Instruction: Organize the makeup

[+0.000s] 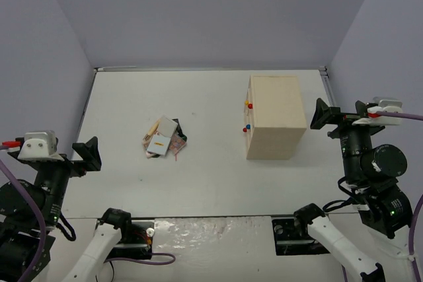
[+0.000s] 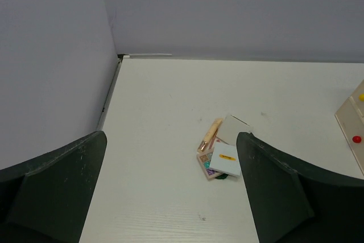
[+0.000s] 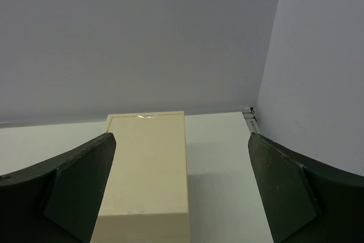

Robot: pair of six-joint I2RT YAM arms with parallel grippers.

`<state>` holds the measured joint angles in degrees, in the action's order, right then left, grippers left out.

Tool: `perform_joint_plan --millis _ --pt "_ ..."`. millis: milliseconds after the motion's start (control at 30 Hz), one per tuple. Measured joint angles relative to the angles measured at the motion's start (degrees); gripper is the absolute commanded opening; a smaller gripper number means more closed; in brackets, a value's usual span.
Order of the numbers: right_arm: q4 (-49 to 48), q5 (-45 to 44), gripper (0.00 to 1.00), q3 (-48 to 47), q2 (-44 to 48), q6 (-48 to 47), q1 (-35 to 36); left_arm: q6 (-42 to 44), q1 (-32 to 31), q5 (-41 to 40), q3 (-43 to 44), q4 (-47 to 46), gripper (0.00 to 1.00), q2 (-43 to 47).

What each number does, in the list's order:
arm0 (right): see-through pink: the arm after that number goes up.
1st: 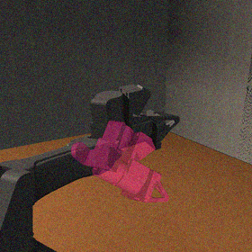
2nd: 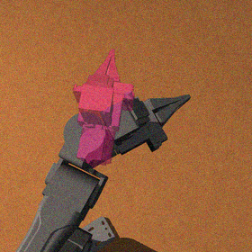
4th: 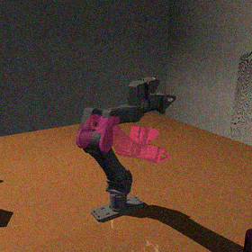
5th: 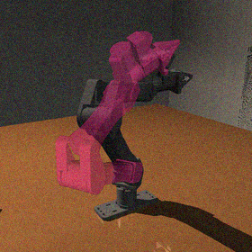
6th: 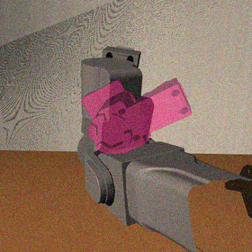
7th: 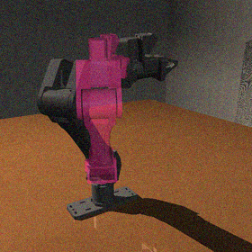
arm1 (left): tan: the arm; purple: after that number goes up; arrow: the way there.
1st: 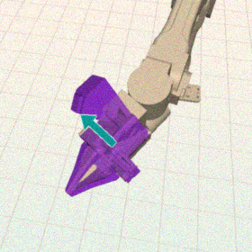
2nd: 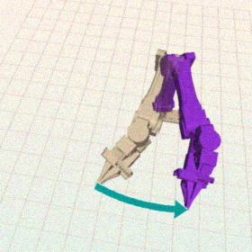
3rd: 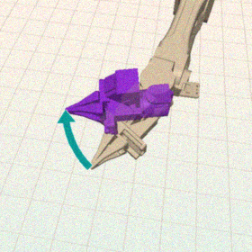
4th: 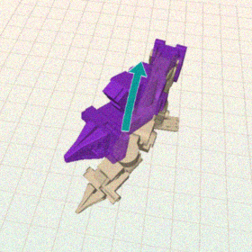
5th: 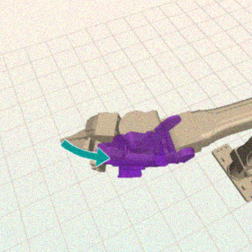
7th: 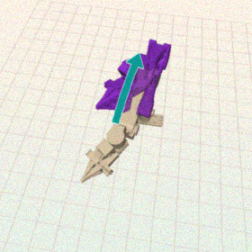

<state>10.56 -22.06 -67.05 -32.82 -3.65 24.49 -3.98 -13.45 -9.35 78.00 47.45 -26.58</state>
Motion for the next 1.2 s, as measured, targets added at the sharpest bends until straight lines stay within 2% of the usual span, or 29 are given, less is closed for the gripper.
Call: perform_joint_plan --millis 167,367,600,833,967,1200 --pt "0.1 0.3 1.00 1.1 -1.0 1.1 0.0 -1.5 0.0 2.7 -1.4 0.3 0.97 -2.4" --pt "0.0 4.7 1.00 3.0 -3.4 2.4 0.0 -4.2 0.0 7.0 -3.6 0.0 0.97 -7.5" --pt "0.1 6.7 1.00 3.7 -11.3 5.2 0.0 -6.7 0.0 12.2 -5.7 -3.0 0.97 -14.1" --pt "0.0 7.4 1.00 3.7 -19.7 7.3 0.0 -12.4 0.0 21.7 -7.9 -13.3 0.96 -24.6" --pt "0.0 8.4 0.97 3.7 -23.8 8.1 0.0 -16.1 -1.3 26.4 -8.7 -19.7 0.89 -33.3" --pt "0.0 10.1 0.88 3.7 -28.4 8.7 -2.3 -19.2 -10.1 30.5 -6.5 -29.3 0.86 -47.5"
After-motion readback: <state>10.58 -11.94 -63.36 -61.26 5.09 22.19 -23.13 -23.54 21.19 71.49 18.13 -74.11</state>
